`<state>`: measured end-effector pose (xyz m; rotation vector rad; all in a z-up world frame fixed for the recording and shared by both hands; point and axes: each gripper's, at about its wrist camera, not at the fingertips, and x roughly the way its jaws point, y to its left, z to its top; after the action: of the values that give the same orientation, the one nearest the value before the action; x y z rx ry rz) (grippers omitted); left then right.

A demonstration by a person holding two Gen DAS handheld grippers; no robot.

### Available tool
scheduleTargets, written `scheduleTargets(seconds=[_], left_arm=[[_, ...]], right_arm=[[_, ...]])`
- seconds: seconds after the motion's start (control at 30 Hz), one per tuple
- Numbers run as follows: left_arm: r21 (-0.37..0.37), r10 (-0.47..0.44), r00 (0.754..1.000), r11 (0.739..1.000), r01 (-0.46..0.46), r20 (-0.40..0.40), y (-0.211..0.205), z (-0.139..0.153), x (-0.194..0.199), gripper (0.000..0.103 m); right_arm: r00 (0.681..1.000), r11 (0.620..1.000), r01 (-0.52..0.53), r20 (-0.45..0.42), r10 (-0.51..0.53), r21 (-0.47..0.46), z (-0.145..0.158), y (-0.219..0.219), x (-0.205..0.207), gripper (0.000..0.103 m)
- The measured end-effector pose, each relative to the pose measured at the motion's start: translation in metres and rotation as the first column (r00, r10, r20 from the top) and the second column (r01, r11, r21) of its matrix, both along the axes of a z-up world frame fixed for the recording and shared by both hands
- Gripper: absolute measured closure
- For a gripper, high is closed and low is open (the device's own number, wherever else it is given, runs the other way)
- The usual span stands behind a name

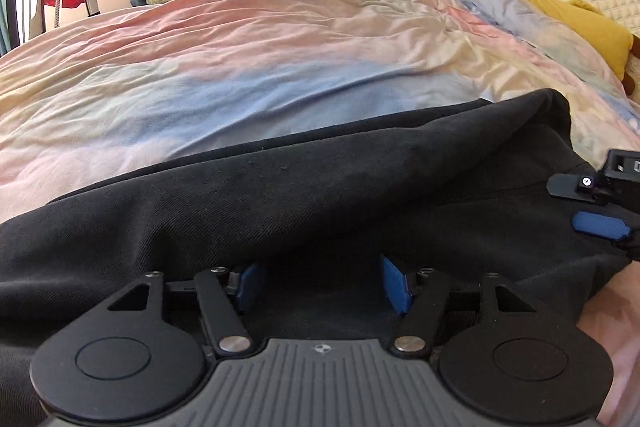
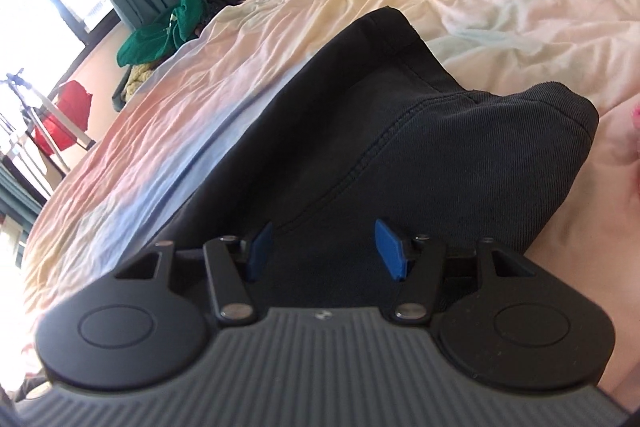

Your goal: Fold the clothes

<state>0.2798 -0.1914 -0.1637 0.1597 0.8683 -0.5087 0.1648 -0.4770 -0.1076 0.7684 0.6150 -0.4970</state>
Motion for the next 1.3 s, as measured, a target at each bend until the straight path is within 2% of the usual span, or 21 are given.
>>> scheduleTargets(seconds=[0.07, 0.17, 0.23, 0.3, 0.4, 0.53, 0.7, 0.93, 1.17, 1.3], left_arm=[[-0.007, 0.056, 0.998, 0.998, -0.056, 0.002, 0.0, 0.002, 0.018, 0.04], [0.028, 0.125, 0.99, 0.992, -0.127, 0.058, -0.001, 0.007, 0.038, 0.042], [0.067, 0.152, 0.985, 0.985, -0.158, 0.079, -0.002, 0.006, 0.056, 0.042], [0.09, 0.179, 0.982, 0.979, -0.185, 0.066, -0.001, 0.002, 0.072, 0.042], [0.08, 0.201, 0.977, 0.975, -0.207, 0.073, -0.002, 0.006, 0.079, 0.04], [0.016, 0.129, 0.989, 0.991, -0.131, 0.077, -0.01, 0.02, 0.065, 0.038], [-0.029, 0.054, 0.991, 0.998, -0.051, 0.119, -0.003, 0.035, 0.014, 0.037], [-0.02, 0.165, 0.97, 0.986, -0.164, 0.177, 0.088, 0.054, -0.049, 0.03], [-0.032, 0.304, 0.941, 0.953, -0.303, 0.149, 0.203, 0.059, -0.082, 0.03], [-0.039, 0.328, 0.924, 0.944, -0.327, 0.196, 0.234, 0.059, -0.098, 0.03]], right_arm=[[0.999, 0.999, 0.031, 0.021, -0.031, 0.036, -0.002, -0.004, -0.005, 0.045], [0.998, 0.997, 0.045, 0.031, -0.047, 0.061, -0.005, -0.007, -0.006, 0.045], [0.998, 0.997, 0.05, 0.027, -0.052, 0.058, -0.006, -0.006, -0.004, 0.045], [0.998, 0.997, 0.053, 0.024, -0.054, 0.047, -0.007, -0.004, -0.002, 0.045], [0.998, 0.998, 0.062, 0.017, -0.062, 0.026, -0.008, 0.0, 0.002, 0.045], [0.993, 0.994, 0.107, 0.052, -0.108, 0.026, -0.005, 0.002, -0.006, 0.045], [0.984, 0.987, 0.158, 0.084, -0.159, 0.023, -0.007, -0.007, -0.013, 0.044], [0.979, 0.983, 0.161, 0.109, -0.17, 0.082, -0.01, -0.016, -0.019, 0.045], [0.954, 0.933, 0.194, 0.161, -0.251, 0.303, -0.017, -0.043, -0.051, 0.045], [0.948, 0.907, 0.183, 0.177, -0.266, 0.379, -0.015, -0.056, -0.066, 0.044]])
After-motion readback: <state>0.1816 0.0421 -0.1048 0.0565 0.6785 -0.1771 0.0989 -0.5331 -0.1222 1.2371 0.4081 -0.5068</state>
